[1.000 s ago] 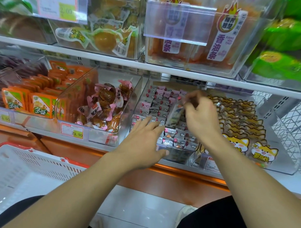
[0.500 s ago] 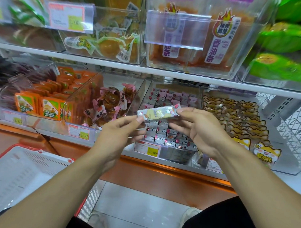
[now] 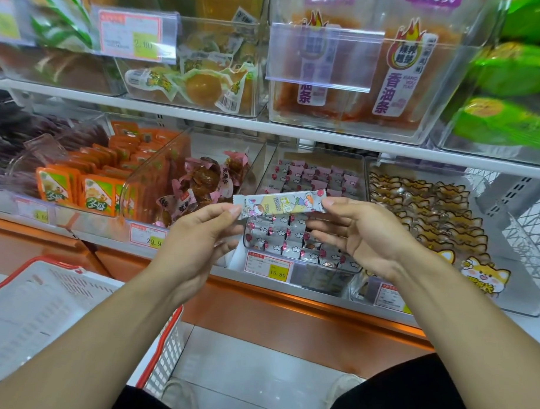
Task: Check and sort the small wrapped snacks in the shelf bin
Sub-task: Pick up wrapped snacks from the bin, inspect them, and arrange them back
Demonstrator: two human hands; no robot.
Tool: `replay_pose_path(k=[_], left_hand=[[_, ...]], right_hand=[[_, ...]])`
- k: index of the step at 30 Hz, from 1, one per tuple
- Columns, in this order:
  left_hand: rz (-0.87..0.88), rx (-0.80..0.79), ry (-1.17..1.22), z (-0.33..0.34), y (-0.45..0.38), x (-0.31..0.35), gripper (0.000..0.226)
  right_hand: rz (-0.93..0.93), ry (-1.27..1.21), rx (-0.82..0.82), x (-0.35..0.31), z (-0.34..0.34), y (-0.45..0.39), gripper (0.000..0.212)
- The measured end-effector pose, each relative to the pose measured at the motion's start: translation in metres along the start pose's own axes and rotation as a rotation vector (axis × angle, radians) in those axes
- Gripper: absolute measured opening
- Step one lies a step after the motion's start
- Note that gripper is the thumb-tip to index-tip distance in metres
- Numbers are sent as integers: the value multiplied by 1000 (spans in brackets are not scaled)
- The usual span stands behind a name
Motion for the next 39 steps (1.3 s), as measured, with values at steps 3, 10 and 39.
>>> replay_pose_path(k=[3, 10, 39], left_hand=[[5, 7, 24, 1, -1, 1, 7], [155, 9, -117, -2, -3, 1, 5], [-13, -63, 170, 4, -3, -1, 43]], right_hand=[[20, -31, 7, 2, 1, -1, 8], [32, 55, -176, 8, 6, 1, 25], [-682, 800, -256, 1, 16, 12, 32]])
Point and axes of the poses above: each hand's wrist, its own y-axis away from the middle knuckle, its own z-axis out of the palm, x = y × z, the point moved 3 cm from there along -y, towards the middle knuckle, and after that the axes turned 4 degrees about x, right-handed, at the moved point
